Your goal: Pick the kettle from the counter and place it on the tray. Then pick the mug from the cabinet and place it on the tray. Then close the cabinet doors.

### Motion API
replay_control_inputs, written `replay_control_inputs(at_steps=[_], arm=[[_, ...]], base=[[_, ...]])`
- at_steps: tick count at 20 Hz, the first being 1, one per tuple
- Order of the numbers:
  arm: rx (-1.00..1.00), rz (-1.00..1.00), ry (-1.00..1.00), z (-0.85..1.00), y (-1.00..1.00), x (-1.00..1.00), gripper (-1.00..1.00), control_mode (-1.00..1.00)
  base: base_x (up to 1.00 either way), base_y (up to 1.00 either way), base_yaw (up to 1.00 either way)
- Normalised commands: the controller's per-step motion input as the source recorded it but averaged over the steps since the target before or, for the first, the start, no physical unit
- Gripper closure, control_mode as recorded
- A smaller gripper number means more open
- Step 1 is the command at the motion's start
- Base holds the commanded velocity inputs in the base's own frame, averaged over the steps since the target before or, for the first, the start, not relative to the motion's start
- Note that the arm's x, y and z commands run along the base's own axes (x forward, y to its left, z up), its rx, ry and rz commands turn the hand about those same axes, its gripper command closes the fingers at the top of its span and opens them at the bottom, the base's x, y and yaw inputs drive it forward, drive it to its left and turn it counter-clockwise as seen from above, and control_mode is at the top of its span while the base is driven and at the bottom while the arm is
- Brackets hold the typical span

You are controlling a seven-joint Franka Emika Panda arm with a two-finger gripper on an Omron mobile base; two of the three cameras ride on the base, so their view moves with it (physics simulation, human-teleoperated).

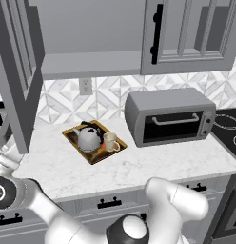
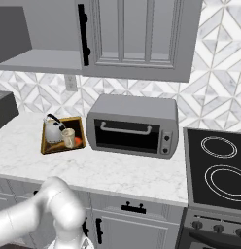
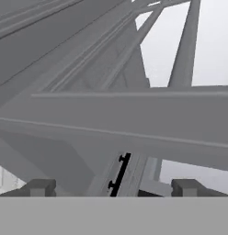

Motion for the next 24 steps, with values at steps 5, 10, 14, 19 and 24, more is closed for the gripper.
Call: replay_control_inputs(at_steps=[5, 10, 14, 19, 24], arm=[[-0.03, 0.00, 0.00, 0.18, 0.57, 0.00, -1.00, -1.00], [-0.03, -0.06, 0.03, 0.55, 0.13, 0.00, -1.00, -1.00], [0.00, -0.11, 0.13, 0.41, -0.21, 0.00, -1.00, -1.00], [0.01, -0.07, 0.15, 0.13, -0.78, 0.00, -1.00, -1.00], [0.03, 0.00, 0.08, 0.00, -0.97, 0.00, -1.00, -1.00]], base=[[0.00, 0.00, 0.00], [0.00, 0.00, 0.00], [0.00, 0.00, 0.00], [0.00, 0.00, 0.00], [0.00, 0.00, 0.00]])
